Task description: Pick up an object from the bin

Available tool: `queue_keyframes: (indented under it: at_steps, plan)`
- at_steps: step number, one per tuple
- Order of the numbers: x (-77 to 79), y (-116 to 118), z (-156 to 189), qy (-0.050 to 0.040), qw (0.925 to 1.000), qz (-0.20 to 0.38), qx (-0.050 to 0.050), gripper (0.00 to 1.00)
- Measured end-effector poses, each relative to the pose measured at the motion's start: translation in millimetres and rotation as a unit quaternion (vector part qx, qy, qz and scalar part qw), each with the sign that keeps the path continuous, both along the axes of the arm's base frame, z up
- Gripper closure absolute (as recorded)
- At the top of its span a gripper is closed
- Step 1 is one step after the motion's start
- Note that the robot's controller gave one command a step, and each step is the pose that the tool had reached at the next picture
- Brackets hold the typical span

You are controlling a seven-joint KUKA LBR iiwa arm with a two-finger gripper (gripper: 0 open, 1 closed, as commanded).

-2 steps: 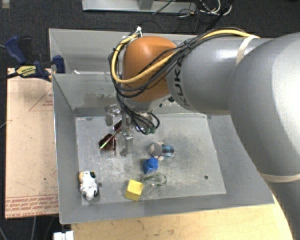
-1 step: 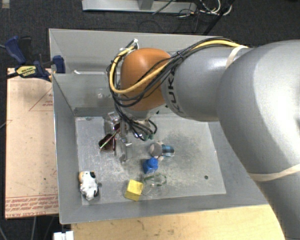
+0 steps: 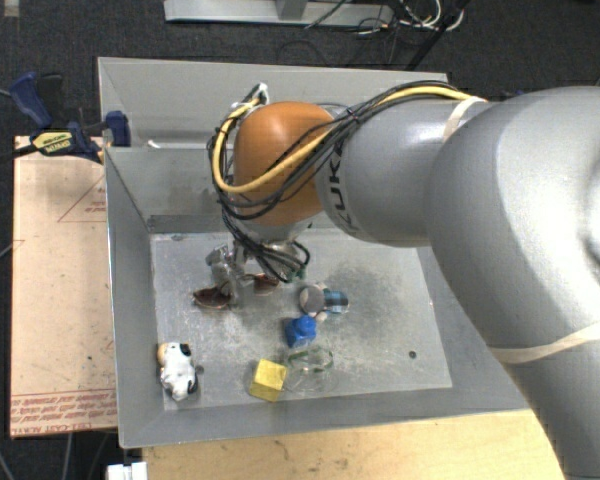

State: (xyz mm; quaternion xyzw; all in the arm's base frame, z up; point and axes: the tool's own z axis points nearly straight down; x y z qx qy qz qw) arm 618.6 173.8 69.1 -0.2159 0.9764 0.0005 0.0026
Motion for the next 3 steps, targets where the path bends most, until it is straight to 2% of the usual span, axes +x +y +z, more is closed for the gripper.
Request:
queue_keyframes:
  at_steps: [1, 2, 3]
  plan:
    - [0.2, 0.8, 2.0, 0.0, 1.0, 0.003, 0.0, 1.0]
    - [-2.4, 0.2, 8.2, 0.0046, 1.0, 0.002, -0.001, 1.0]
    - [-3.3, 0.1, 29.9, 0.0061, 1.0, 0.002, -0.001, 1.0]
